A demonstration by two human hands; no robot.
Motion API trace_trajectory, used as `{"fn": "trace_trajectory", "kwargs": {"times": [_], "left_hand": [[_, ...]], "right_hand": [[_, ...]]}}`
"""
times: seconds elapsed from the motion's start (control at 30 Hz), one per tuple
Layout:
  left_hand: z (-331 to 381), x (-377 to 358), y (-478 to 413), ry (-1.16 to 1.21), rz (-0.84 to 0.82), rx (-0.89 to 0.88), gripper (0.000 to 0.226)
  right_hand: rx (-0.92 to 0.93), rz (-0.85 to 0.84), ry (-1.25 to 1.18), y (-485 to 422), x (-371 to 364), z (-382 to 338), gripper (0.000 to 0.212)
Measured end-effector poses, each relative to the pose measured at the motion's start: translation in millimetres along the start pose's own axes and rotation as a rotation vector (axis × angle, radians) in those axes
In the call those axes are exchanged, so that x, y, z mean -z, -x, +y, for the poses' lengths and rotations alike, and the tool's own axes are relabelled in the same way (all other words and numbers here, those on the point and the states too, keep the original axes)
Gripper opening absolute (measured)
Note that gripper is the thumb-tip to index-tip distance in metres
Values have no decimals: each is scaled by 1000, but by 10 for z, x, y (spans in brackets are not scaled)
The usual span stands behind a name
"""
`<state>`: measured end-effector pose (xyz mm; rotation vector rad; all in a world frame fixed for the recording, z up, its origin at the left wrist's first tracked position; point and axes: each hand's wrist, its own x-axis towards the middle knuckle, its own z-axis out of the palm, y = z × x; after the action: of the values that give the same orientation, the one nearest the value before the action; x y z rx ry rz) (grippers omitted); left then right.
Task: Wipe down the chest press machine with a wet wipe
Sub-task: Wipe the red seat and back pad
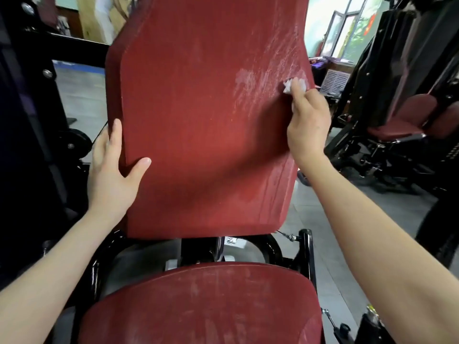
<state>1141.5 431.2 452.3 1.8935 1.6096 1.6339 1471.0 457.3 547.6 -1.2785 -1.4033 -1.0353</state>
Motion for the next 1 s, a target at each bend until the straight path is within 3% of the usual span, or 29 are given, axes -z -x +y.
{"fn": "trace_trajectory", "kwargs": {"times": [0.1, 0.23, 0.4, 0.5, 0.67, 0.77, 1.0], "left_hand": [[-9, -9, 20, 14, 0, 9, 76], [-57, -27, 25, 57, 17, -26, 73], [-214, -44, 64, 150, 3, -47, 70], [-297, -19, 10, 260, -49, 13, 80], [-366, 31, -44, 431, -124, 136, 88], [-361, 41, -53, 434, -134, 90, 84], [-398, 82, -122, 357, -140, 100, 85]], "right_hand": [[74, -87, -9, 769, 148, 43, 42], [95, -214, -63, 1417, 291, 25, 30], [-264, -312, -230, 1664, 401, -442, 38], [-301, -319, -307, 1739, 400, -795, 40], [10, -377, -374, 1666, 159, -1542, 40], [166, -346, -432, 1656, 89, -1783, 40], [572, -483, -498, 1719, -133, -2372, 39]]}}
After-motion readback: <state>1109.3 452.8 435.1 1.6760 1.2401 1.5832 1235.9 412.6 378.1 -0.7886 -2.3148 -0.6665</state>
